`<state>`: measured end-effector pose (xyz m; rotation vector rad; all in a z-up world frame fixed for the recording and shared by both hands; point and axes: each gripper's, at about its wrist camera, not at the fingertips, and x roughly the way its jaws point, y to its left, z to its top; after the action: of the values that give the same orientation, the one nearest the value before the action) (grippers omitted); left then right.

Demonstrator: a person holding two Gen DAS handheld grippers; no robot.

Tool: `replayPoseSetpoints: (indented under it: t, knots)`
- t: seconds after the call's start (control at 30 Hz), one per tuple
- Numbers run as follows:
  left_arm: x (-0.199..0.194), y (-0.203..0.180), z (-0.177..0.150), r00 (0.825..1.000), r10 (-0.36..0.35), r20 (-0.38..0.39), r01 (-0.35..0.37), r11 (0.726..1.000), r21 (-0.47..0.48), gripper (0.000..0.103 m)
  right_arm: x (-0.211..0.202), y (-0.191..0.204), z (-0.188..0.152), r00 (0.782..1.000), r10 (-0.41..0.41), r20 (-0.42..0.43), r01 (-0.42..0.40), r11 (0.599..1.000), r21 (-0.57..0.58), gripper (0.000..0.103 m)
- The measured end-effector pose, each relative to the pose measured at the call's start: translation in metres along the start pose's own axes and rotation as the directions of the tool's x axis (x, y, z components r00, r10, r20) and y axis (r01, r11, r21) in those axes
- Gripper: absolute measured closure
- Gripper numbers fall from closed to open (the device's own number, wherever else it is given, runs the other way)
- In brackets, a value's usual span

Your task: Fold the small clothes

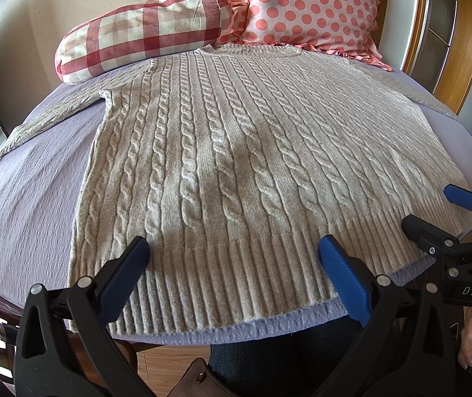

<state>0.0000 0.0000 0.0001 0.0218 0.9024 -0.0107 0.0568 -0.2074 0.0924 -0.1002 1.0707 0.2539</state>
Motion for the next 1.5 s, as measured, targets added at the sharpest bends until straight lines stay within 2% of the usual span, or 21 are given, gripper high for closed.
replayPoseSetpoints:
  t: [0.57,0.7,0.8,0.87,0.93,1.0,1.03,1.1,1.13,1.2,1.27,1.3,1.33,1.4,1.5]
  knots:
    - [0.0,0.0,0.0,1.0,0.0,-0.001,0.0,1.0,0.0,0.002,-0.001,-0.001,0.001,1.0,0.004,0.002,-0.004,1.0,-0.005,0.001]
    - [0.0,0.0,0.0,1.0,0.0,-0.007,0.0,1.0,0.008,0.002,-0.002,-0.007,0.004,0.999,0.037,0.029,-0.037,0.999,-0.017,0.001]
    - [0.002,-0.001,0.006,1.0,-0.007,-0.03,0.008,0.999,0.033,0.002,-0.011,-0.048,0.026,0.992,0.074,0.105,-0.08,0.995,0.053,0.001]
    - [0.003,0.003,0.014,1.0,-0.007,-0.031,0.008,0.999,0.044,0.002,-0.017,-0.092,0.049,0.989,0.049,0.139,-0.07,0.987,0.147,0.001]
    - [-0.004,0.015,0.024,0.999,-0.029,0.013,0.028,0.999,0.024,0.002,-0.02,-0.149,0.074,0.983,0.013,0.181,-0.062,0.962,0.266,0.001]
    - [-0.008,0.035,0.037,0.994,-0.09,0.061,0.092,0.996,-0.018,0.002,-0.016,-0.211,0.097,0.981,-0.041,0.189,-0.041,0.913,0.406,0.001]
    - [-0.008,0.047,0.045,0.99,-0.12,0.079,0.123,0.992,-0.038,0.002,-0.012,-0.244,0.107,0.979,-0.071,0.189,-0.03,0.876,0.482,0.001]
    - [-0.003,0.071,0.059,0.985,-0.144,0.096,0.152,0.985,-0.08,0.002,0.002,-0.307,0.119,0.976,-0.123,0.18,-0.019,0.775,0.632,0.004]
    - [0.001,0.084,0.066,0.985,-0.143,0.1,0.153,0.982,-0.107,0.002,0.011,-0.337,0.12,0.976,-0.137,0.169,-0.021,0.714,0.7,0.011]
    - [0.008,0.113,0.077,0.983,-0.143,0.116,0.162,0.971,-0.178,0.002,0.035,-0.391,0.119,0.983,-0.139,0.12,-0.015,0.591,0.807,0.042]
    - [0.012,0.144,0.085,0.979,-0.145,0.147,0.18,0.948,-0.263,0.002,0.055,-0.43,0.111,0.986,-0.146,0.077,0.002,0.476,0.88,0.051]
    - [0.014,0.159,0.088,0.978,-0.134,0.157,0.178,0.934,-0.31,0.002,0.061,-0.446,0.106,0.985,-0.157,0.068,0.006,0.427,0.904,0.051]
    - [0.016,0.174,0.091,0.98,-0.114,0.16,0.165,0.921,-0.352,0.002,0.066,-0.458,0.102,0.983,-0.173,0.063,0.01,0.39,0.921,0.052]
    - [0.02,0.198,0.094,0.986,-0.065,0.156,0.126,0.897,-0.423,0.002,0.073,-0.474,0.101,0.976,-0.201,0.085,-0.008,0.356,0.934,0.059]
    - [0.023,0.225,0.097,0.989,-0.005,0.145,0.077,0.868,-0.491,0.002,0.083,-0.485,0.107,0.968,-0.223,0.112,-0.03,0.341,0.94,0.06]
